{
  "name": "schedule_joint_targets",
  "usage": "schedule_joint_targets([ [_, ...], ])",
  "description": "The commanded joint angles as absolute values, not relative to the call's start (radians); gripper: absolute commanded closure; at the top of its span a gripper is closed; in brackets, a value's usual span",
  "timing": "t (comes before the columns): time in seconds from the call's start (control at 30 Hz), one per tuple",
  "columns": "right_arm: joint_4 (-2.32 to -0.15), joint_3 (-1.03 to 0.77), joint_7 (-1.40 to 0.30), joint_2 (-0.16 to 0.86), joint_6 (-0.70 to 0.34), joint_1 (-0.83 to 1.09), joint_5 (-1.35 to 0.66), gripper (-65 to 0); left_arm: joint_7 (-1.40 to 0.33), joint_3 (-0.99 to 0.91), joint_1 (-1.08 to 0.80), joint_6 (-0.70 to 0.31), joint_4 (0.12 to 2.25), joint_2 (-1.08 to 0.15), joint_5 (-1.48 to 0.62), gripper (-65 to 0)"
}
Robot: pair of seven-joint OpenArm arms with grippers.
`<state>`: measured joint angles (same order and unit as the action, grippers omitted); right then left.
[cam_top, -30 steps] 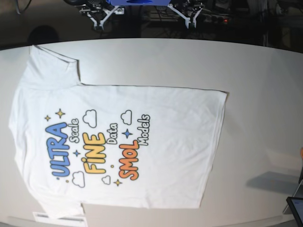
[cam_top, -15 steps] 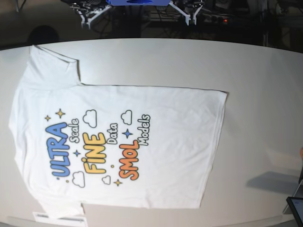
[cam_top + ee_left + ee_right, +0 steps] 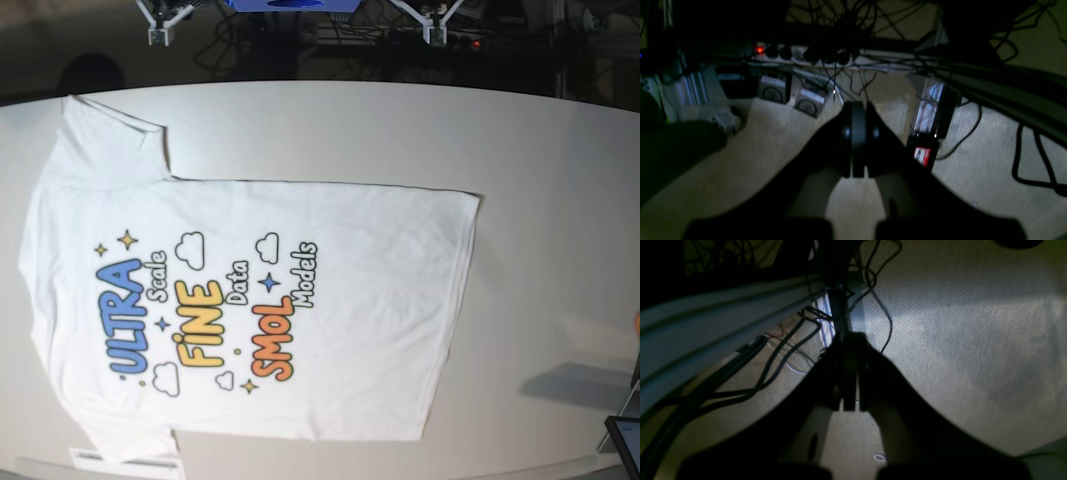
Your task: Fold the T-shirt properly
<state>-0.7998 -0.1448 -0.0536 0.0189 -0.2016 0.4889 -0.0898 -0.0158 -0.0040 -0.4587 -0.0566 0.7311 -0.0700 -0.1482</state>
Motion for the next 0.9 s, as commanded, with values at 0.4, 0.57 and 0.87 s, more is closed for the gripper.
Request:
schedule_joint_targets([
  [0.4, -1.079, -0.150, -0.062, 0.021, -0.199, 0.634, -0.093, 0.0, -0.013, -0.007, -0.636, -0.053, 1.067, -0.079, -0.150, 0.0],
  [0.57, -1.096, -0.154, -0.102, 0.022, -0.197, 0.636, -0.093, -0.1, -0.015, -0.007, -0.633, -0.053, 1.066, -0.087, -0.148, 0.0],
  [0.87, -0.993, -0.283, -0.168, 0.021, -0.205, 0.558, -0.093, -0.1, -0.008, -0.008, -0.602, -0.053, 0.983, -0.101, -0.153, 0.0],
])
